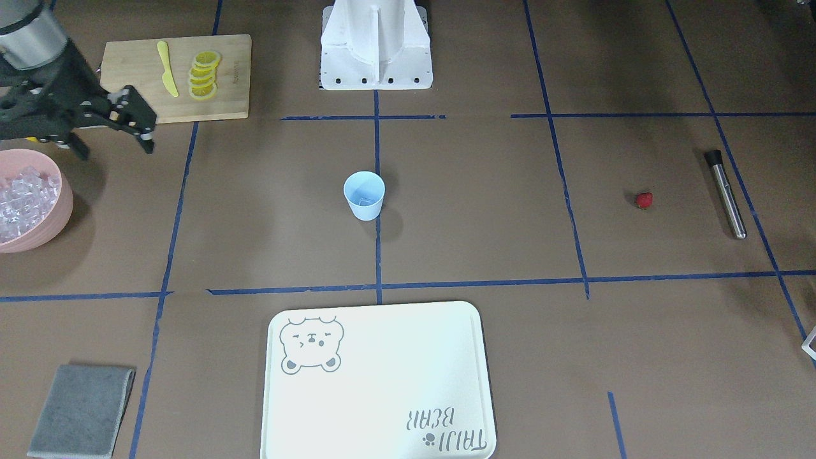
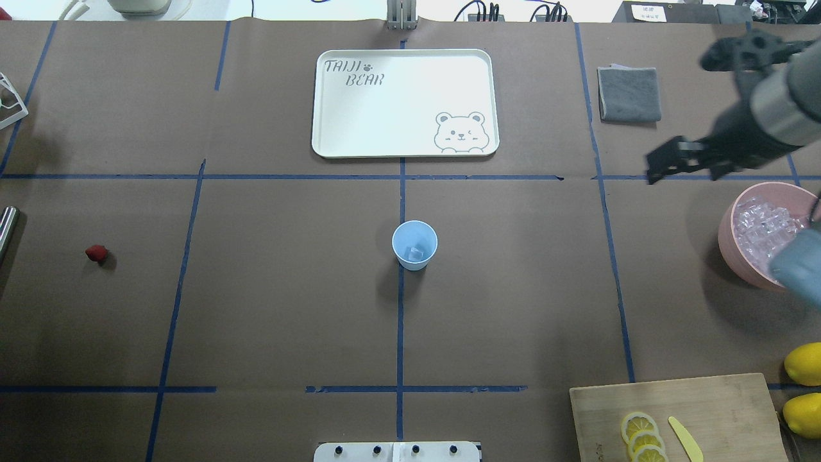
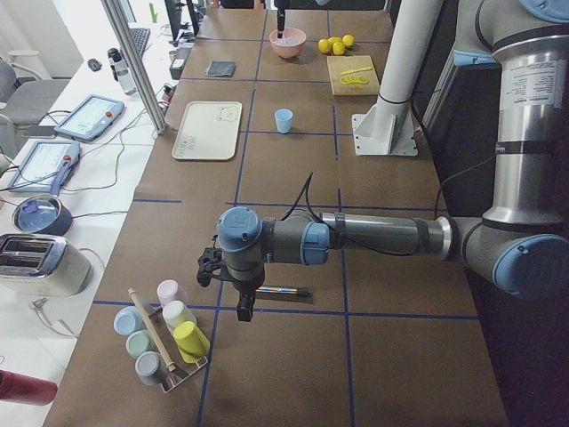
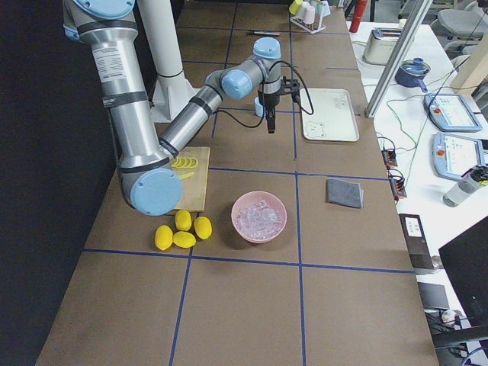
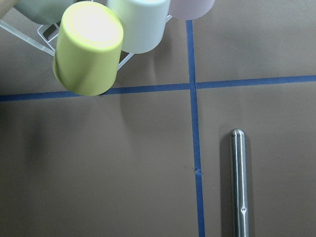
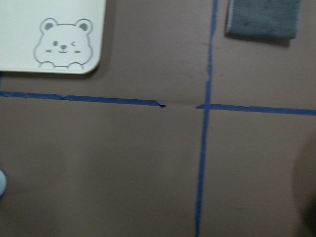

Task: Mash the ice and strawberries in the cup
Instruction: 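Move the right gripper back over the pink bowl of ice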

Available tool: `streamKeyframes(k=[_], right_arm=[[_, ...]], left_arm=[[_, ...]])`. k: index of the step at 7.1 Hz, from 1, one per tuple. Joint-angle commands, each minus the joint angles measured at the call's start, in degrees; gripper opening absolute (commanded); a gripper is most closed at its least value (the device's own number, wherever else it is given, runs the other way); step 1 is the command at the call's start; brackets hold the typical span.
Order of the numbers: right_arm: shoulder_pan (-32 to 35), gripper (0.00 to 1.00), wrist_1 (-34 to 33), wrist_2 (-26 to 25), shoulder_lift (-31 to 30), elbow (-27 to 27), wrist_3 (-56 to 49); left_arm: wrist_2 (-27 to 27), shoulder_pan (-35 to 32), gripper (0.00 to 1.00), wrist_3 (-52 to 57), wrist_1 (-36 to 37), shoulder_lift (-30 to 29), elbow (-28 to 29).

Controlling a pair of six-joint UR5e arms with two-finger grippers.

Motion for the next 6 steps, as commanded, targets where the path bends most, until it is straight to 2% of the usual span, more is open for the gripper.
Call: streamKeyframes(k=[1, 2, 3, 6], right_arm=[[8.6, 0.99, 10.1, 5.2, -12.8, -3.4, -8.5], [8.6, 0.99, 17.0, 5.2, -16.8, -7.3, -8.2], [8.6, 0.99, 21.6, 5.2, -17.3, -11.1, -7.5], [8.5, 0.99, 22.1, 5.2, -19.4, -14.0, -6.4]], left_arm=[[0.0, 0.0, 1.0, 0.0, 0.0, 0.0, -0.3], [0.0, 0.0, 1.0, 0.0, 0.0, 0.0, -0.4], [0.0, 0.0, 1.0, 0.0, 0.0, 0.0, -0.4], [0.0, 0.0, 1.0, 0.0, 0.0, 0.0, -0.4]])
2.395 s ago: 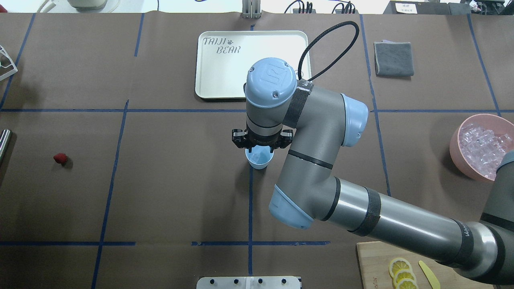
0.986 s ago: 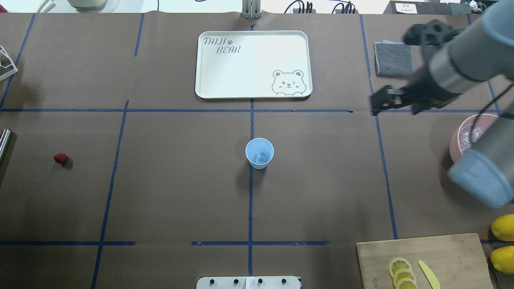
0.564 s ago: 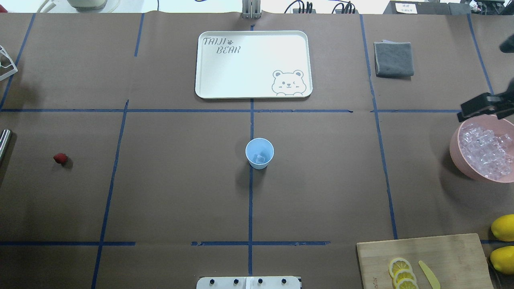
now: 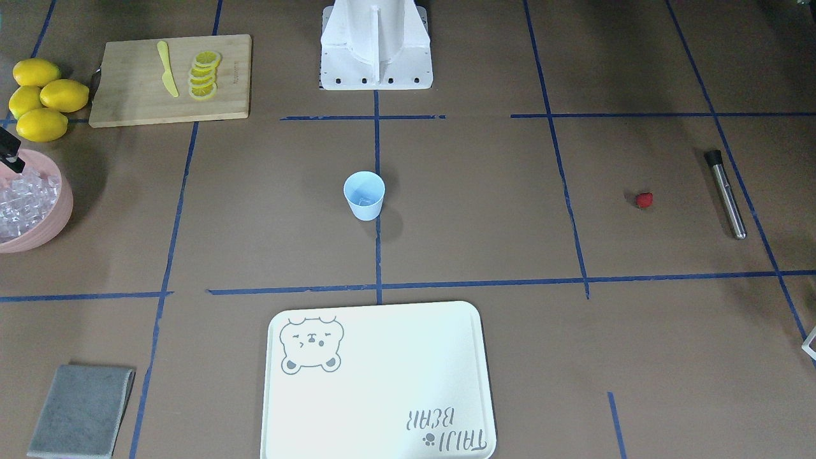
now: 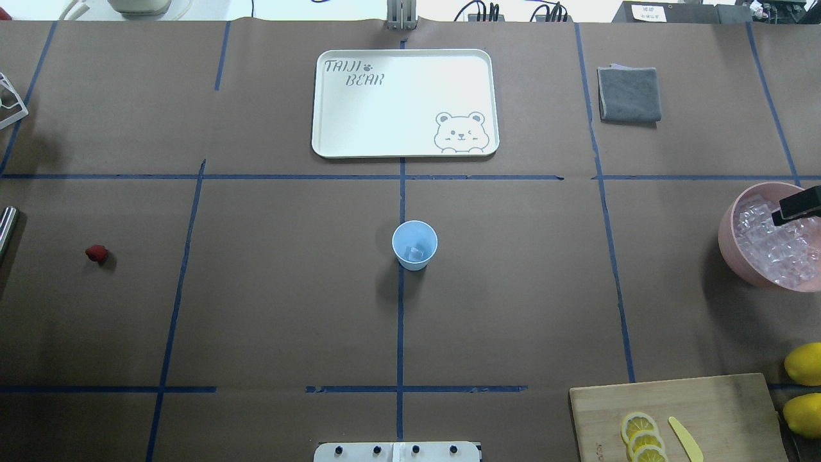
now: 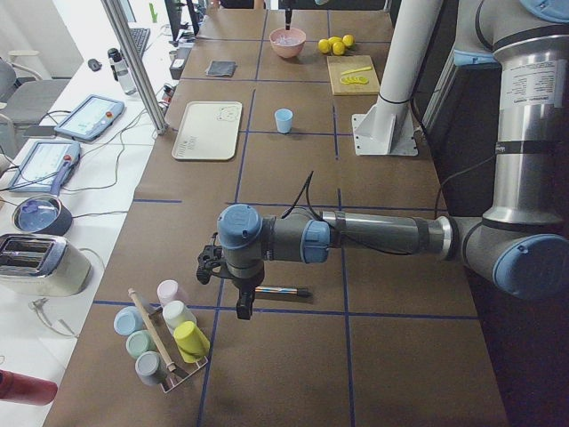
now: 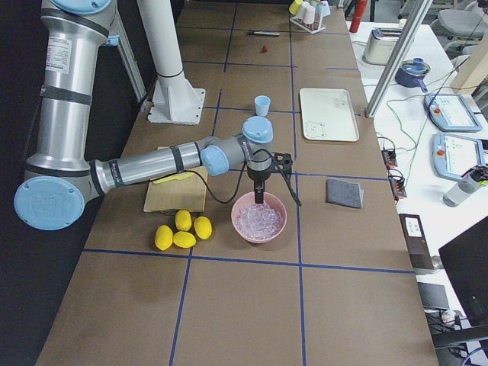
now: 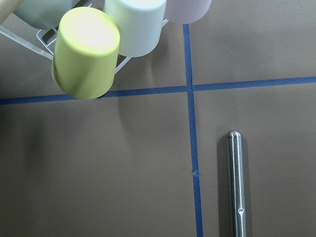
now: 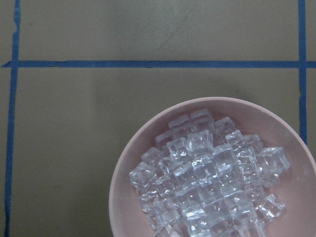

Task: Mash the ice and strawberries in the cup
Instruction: 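Lower the right gripper into the bowl and grasp another ice cube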

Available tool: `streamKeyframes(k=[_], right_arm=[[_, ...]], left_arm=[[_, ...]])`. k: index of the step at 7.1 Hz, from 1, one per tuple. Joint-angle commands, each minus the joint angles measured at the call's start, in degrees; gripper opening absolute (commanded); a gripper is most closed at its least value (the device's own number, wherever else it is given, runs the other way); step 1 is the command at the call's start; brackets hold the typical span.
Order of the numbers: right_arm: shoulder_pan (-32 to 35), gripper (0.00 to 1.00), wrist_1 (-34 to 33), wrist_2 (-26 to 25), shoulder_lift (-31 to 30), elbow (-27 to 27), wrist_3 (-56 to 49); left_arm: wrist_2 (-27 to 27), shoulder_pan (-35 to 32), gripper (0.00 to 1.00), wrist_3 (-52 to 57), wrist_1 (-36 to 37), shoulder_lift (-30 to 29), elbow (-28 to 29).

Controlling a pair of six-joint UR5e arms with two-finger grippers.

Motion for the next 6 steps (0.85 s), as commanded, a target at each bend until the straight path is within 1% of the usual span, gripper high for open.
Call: streamKeyframes(k=[1, 3, 4, 6], right_arm=[[-0.6, 0.99, 0.9, 0.0, -0.4, -4.7, -0.3], [-2.5, 0.99, 1.9, 0.2, -0.3, -5.5, 0.0], [-4.7, 0.99, 1.9, -0.1, -0.3, -5.7, 0.0], [-5.7, 0.99, 1.9, -0.5, -0.2, -6.8, -0.3]], left_arm=[[0.0, 0.0, 1.0, 0.1, 0.0, 0.0, 0.0], [0.0, 0.1, 1.0, 0.1, 0.0, 0.0, 0.0], [0.0, 0.0, 1.0, 0.1, 0.0, 0.0, 0.0], [0.0, 0.0, 1.0, 0.1, 0.0, 0.0, 0.0]])
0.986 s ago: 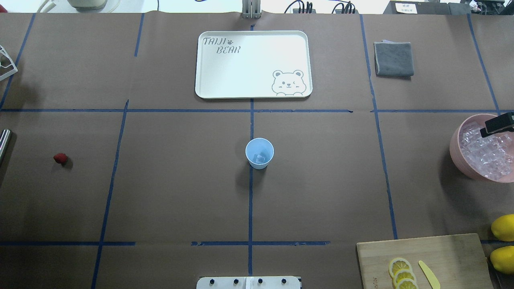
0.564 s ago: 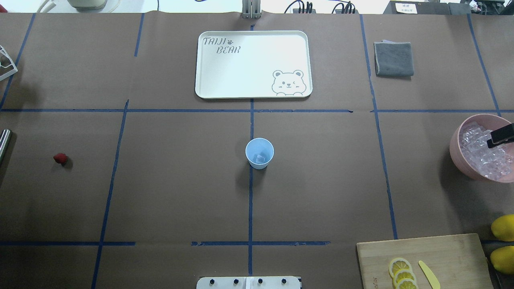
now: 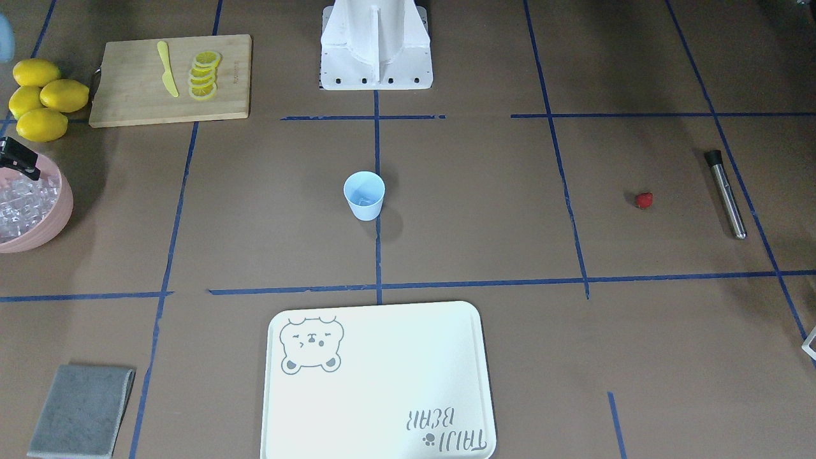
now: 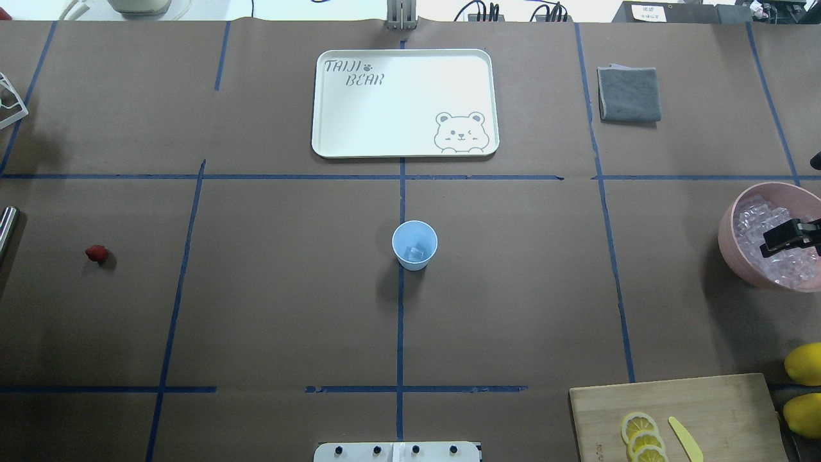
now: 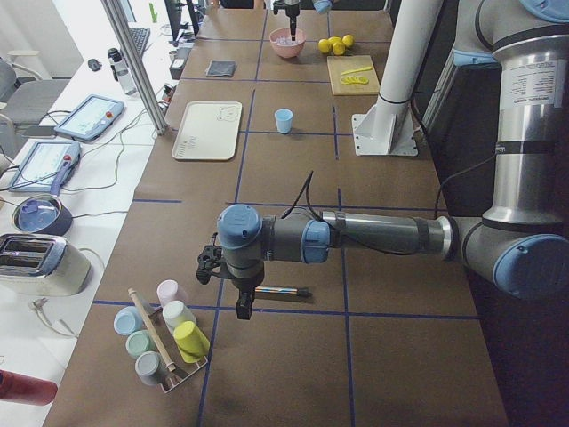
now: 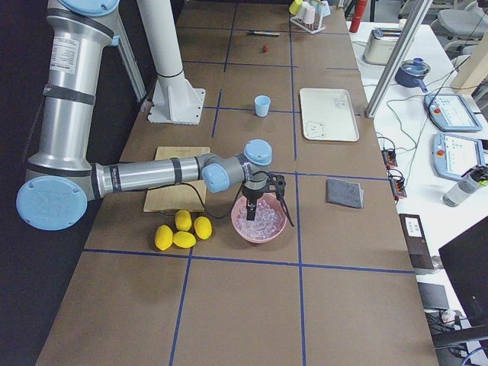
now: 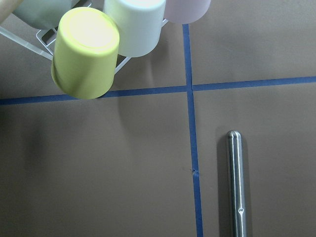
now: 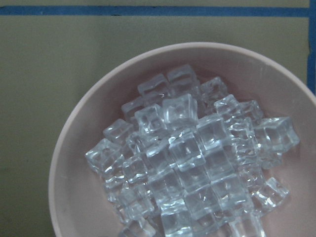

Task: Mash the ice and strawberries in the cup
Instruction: 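Lower the right gripper into the bowl and grasp another ice cube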

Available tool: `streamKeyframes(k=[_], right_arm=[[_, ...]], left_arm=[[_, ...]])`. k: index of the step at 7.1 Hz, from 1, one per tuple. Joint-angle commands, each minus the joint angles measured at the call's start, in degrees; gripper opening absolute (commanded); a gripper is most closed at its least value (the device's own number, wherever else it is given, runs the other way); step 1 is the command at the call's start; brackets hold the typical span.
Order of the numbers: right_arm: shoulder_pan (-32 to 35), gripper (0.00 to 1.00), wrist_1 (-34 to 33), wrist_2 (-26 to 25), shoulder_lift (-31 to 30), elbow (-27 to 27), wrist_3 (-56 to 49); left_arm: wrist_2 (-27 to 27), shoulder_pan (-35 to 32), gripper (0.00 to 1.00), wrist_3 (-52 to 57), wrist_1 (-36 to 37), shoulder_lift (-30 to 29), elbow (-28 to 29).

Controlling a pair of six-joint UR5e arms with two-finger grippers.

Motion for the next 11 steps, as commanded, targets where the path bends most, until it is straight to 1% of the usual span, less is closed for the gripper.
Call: streamKeyframes(k=[1, 3, 4, 5, 8, 11], right_arm=[[-0.7, 0.97, 0.1, -0.2, 0.0, -1.3, -0.3], [-0.8, 0.78, 0.1, -0.3, 0.2, -1.6, -0.5], [-0.9, 0.72, 0.1, -0.3, 0.6, -1.6, -0.4], [-0.8, 0.68, 0.1, -0.3, 0.8, -2.1, -0.5], [-0.9, 0.61, 0.1, -0.4, 0.9, -2.2, -0.5], [-1.0, 0.61, 0.1, -0.6, 1.1, -2.2, -0.5]], left_arm=[[0.0, 0.0, 1.0, 0.0, 0.0, 0.0, 0.0], [0.0, 0.0, 1.0, 0.0, 0.0, 0.0, 0.0], [0.0, 0.0, 1.0, 0.0, 0.0, 0.0, 0.0], [0.0, 0.0, 1.0, 0.0, 0.0, 0.0, 0.0], [0.0, 0.0, 1.0, 0.0, 0.0, 0.0, 0.1], [0.0, 0.0, 1.0, -0.1, 0.0, 0.0, 0.0]])
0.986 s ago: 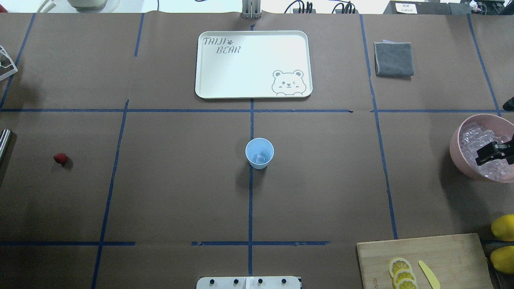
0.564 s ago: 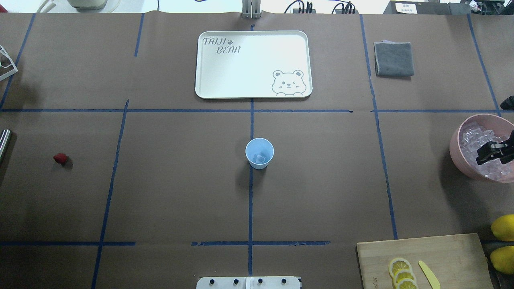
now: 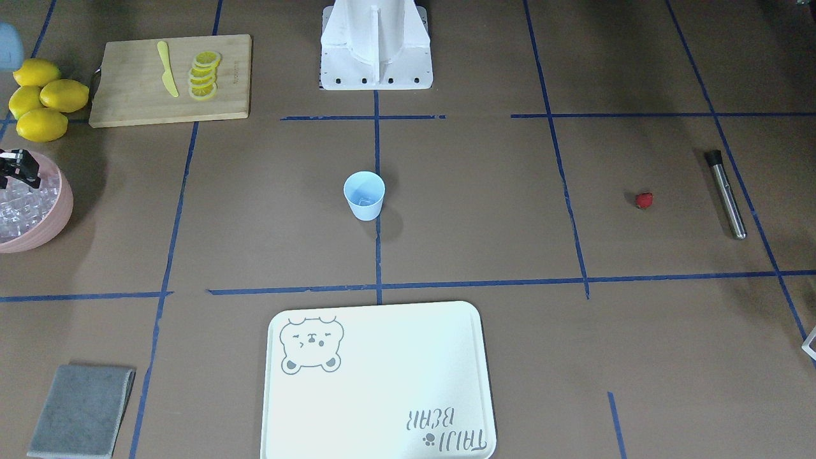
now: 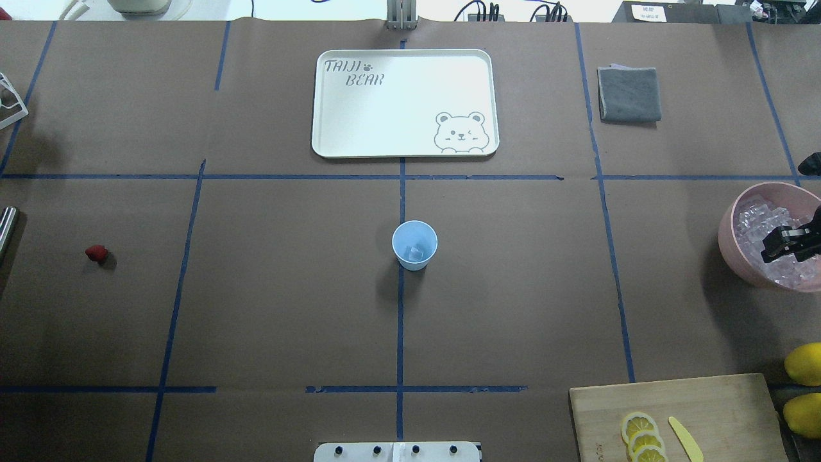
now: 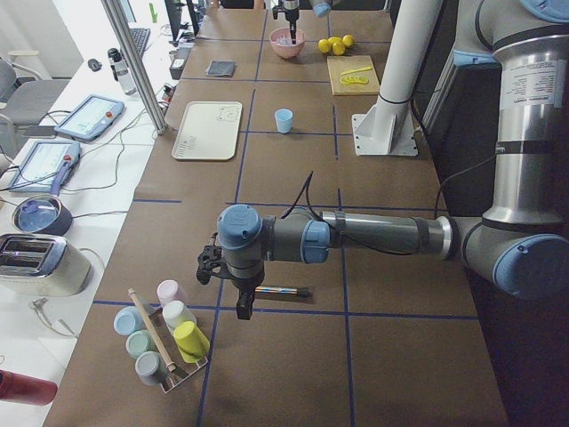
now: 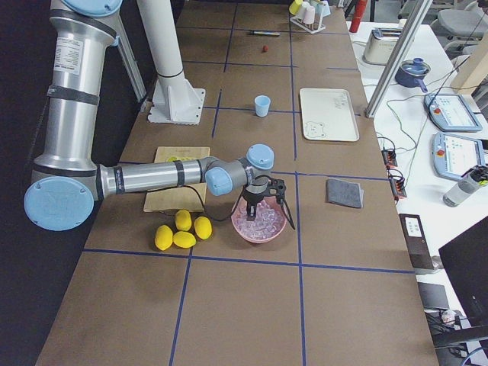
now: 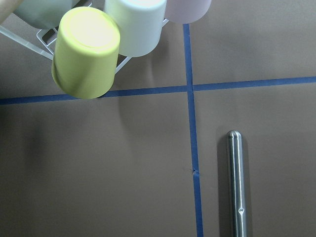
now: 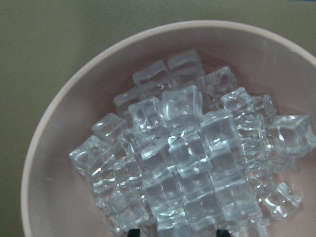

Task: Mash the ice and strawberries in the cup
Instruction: 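Lower the right gripper into the bowl and grasp another ice cube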

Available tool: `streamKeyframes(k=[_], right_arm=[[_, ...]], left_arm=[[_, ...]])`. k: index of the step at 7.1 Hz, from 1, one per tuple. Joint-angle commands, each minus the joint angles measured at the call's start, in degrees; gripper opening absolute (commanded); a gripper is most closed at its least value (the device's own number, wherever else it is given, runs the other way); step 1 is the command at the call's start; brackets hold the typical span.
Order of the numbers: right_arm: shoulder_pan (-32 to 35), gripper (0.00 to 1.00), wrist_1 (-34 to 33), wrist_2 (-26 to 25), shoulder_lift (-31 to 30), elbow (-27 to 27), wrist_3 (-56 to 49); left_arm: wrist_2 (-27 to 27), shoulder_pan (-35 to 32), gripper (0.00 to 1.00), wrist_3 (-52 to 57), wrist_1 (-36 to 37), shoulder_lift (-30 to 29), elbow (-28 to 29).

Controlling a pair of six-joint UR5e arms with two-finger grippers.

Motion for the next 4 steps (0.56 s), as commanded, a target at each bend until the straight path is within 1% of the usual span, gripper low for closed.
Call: streamKeyframes(k=[1, 4], right_arm=[[-0.1, 0.61, -0.1, -0.1, 0.1, 0.0, 0.0], [-0.4, 0.61, -0.2, -0.3, 0.0, 0.0, 0.0]], left_arm=[[0.0, 0.1, 1.0, 0.0, 0.0, 0.0, 0.0], [0.0, 0.0, 1.0, 0.0, 0.0, 0.0, 0.0]])
